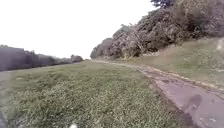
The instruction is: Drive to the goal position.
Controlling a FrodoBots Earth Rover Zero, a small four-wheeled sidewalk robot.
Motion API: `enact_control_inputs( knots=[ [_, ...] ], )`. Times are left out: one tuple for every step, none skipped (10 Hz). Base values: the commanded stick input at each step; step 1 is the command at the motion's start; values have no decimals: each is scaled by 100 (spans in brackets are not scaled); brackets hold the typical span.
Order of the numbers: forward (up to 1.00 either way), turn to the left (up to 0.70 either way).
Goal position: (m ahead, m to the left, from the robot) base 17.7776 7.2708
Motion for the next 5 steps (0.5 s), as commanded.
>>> enact_control_inputs(
  knots=[
    [5, 0],
    [5, 0],
    [4, 0],
    [4, 0],
    [5, 0]
  ],
)
